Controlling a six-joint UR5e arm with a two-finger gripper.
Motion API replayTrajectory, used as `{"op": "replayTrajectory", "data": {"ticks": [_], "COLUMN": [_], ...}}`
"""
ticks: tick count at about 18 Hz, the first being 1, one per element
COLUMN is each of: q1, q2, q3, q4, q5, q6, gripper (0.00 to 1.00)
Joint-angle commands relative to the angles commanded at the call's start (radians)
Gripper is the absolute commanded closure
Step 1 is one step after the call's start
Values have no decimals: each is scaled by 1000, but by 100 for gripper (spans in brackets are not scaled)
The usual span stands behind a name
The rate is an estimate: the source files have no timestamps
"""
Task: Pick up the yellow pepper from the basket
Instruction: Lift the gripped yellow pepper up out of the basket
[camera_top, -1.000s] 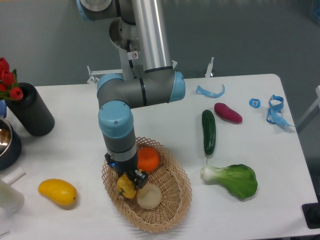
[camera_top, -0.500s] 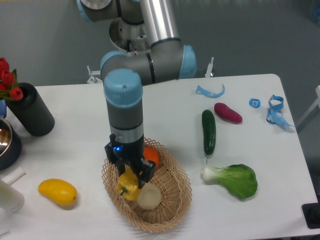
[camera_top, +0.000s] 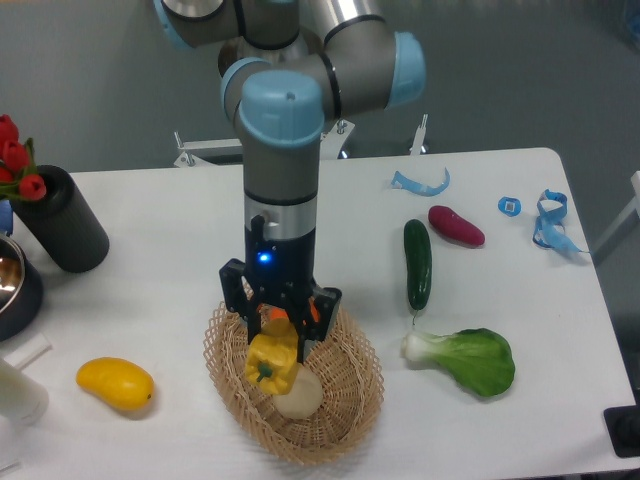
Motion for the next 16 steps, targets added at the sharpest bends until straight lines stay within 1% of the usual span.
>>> {"op": "replayTrajectory", "data": {"ticks": [7, 13, 16], "q1": [22, 57, 74], "q2": [5, 14, 21], "q3": [8, 5, 3], "q4": [0, -2, -3], "q5": [-14, -17, -40], "q6": [-6, -3, -3], "gripper": [72, 72, 72]}}
